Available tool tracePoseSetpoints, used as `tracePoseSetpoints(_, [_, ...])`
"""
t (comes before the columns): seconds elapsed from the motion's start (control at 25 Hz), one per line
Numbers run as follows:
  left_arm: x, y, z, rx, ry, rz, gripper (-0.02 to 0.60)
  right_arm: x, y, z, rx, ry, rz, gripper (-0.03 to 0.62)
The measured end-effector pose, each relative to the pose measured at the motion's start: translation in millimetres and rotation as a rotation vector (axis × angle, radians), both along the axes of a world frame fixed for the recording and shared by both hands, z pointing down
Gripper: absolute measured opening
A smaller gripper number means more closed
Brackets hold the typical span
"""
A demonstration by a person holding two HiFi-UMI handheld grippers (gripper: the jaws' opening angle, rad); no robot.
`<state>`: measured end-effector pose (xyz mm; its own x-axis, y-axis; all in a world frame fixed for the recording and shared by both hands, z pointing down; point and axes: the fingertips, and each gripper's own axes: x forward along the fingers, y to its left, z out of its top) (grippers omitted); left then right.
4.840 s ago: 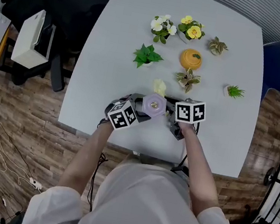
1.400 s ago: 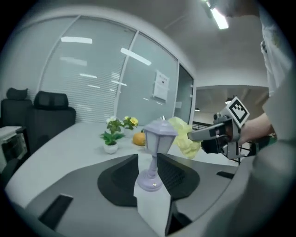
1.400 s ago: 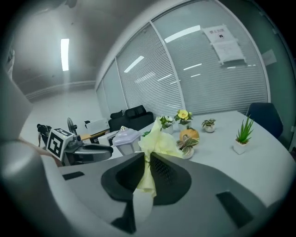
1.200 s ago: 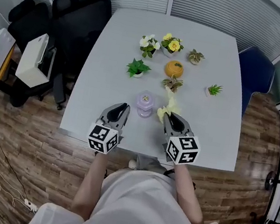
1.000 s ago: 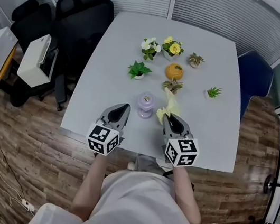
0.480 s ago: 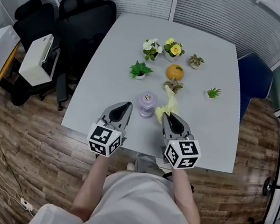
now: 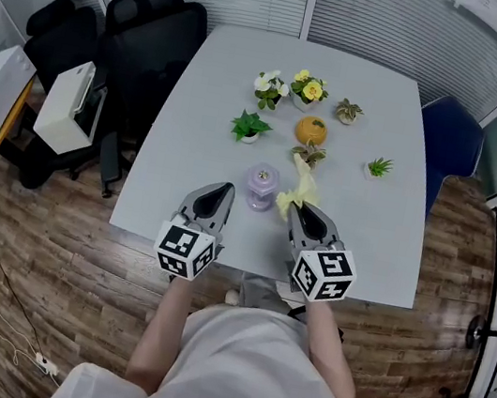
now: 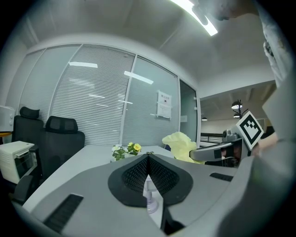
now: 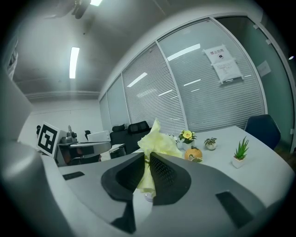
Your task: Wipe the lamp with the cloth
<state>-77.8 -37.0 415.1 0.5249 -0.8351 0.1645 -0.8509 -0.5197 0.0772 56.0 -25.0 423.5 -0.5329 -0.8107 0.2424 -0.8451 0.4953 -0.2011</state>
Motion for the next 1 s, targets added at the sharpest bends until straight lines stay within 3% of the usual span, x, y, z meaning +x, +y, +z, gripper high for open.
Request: tracePoseSetpoints(1.0, [-4.8, 0.0, 8.3, -0.019, 0.003, 0.003, 0.003, -2.7, -2.4, -0.1, -0.002, -0.021, -0.019, 0.046])
